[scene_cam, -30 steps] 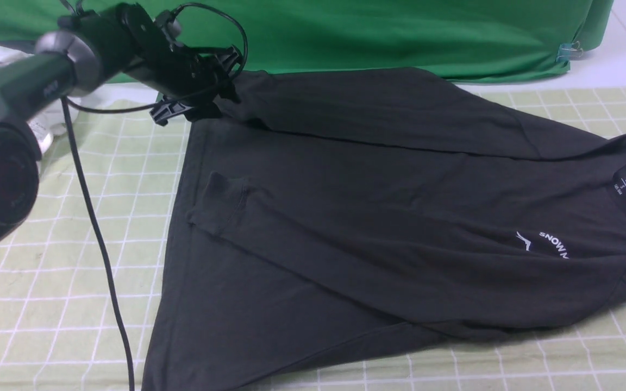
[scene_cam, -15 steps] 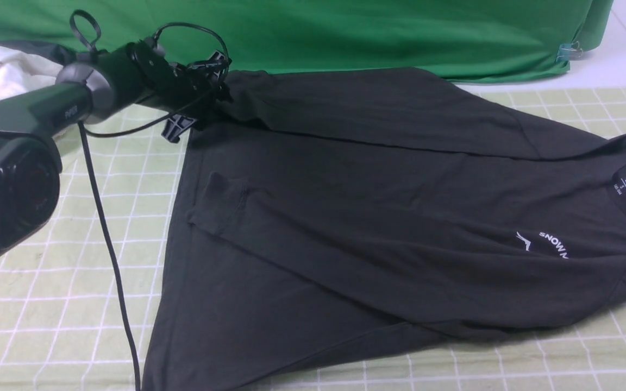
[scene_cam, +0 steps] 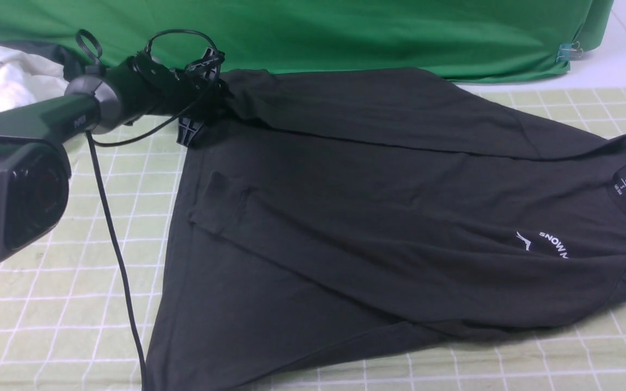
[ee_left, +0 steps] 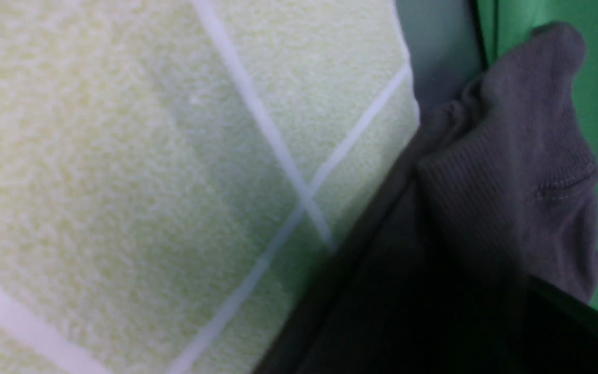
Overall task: Fold a long-sleeved shirt over a green coffee tablecloth.
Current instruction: 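Fold the left side of the dark shirt inward over its body with the left gripper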
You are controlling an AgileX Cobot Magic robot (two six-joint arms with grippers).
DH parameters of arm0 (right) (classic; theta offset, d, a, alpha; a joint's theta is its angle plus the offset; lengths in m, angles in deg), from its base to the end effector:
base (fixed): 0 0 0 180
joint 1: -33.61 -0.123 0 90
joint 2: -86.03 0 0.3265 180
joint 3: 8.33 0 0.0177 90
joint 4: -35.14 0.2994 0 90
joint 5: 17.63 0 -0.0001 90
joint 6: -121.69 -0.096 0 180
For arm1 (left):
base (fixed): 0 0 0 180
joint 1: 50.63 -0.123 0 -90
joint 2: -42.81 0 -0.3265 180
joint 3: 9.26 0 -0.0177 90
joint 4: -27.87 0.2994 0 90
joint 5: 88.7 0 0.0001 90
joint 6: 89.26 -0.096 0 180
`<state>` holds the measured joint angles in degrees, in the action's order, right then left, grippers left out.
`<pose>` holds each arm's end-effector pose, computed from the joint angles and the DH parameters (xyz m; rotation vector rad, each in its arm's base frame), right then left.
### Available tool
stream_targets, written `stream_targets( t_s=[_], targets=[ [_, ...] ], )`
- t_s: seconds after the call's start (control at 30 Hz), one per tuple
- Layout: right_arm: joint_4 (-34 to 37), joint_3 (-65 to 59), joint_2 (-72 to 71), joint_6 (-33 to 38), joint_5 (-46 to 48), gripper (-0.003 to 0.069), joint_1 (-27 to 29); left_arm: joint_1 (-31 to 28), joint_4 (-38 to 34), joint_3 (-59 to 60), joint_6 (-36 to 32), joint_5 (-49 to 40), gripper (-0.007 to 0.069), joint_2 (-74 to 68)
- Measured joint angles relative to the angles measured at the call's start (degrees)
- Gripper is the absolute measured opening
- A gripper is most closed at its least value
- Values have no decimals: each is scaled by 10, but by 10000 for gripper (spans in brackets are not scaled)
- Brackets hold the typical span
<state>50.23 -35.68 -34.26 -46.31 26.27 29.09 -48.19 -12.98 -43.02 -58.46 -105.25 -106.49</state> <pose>0.2037 0.0335 0.3772 -0.2051 2.2562 0.2383 0.6312 -0.0449 0.1182 -1.2399 2.0317 -0.8655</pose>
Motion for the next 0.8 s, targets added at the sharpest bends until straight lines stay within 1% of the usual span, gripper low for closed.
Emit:
stream_targets(
  t_s=[0.03,0.07,0.1,0.17,0.27,0.33,0.4,0.43,0.47,0.57,0.63,0.7,0.77,0.8],
  targets=[
    [0,0,0,0,0,237,0,0,-1,-1,0,0,126,0],
    [0,0,0,0,0,237,0,0,-4,-1,0,0,77,0],
    [0,0,0,0,0,237,0,-1,-9,-1,-1,-1,48,0],
    [0,0,0,0,0,237,0,-3,-23,-1,-17,-6,22,3],
    [0,0,0,-1,0,237,0,-10,-39,1,-56,-36,21,20],
    [0,0,0,-1,0,237,0,-13,-42,1,-67,-53,21,32],
    [0,0,0,-1,0,237,0,-19,-43,1,-85,-97,21,66],
    [0,0,0,-2,0,237,0,-19,-43,1,-89,-126,21,84],
    [0,0,0,-2,0,237,0,-19,-43,1,-89,-126,21,87],
    [0,0,0,-6,1,237,0,-15,-42,6,-91,-181,21,132],
    [0,0,0,-6,3,237,0,-9,-28,17,-93,-210,22,162],
    [0,0,0,-8,7,237,0,-2,8,36,-94,-232,22,193],
    [0,0,0,-9,10,237,0,7,56,78,-92,-251,22,240],
    [0,0,0,-9,10,237,0,8,64,88,-91,-256,22,244]
  ],
)
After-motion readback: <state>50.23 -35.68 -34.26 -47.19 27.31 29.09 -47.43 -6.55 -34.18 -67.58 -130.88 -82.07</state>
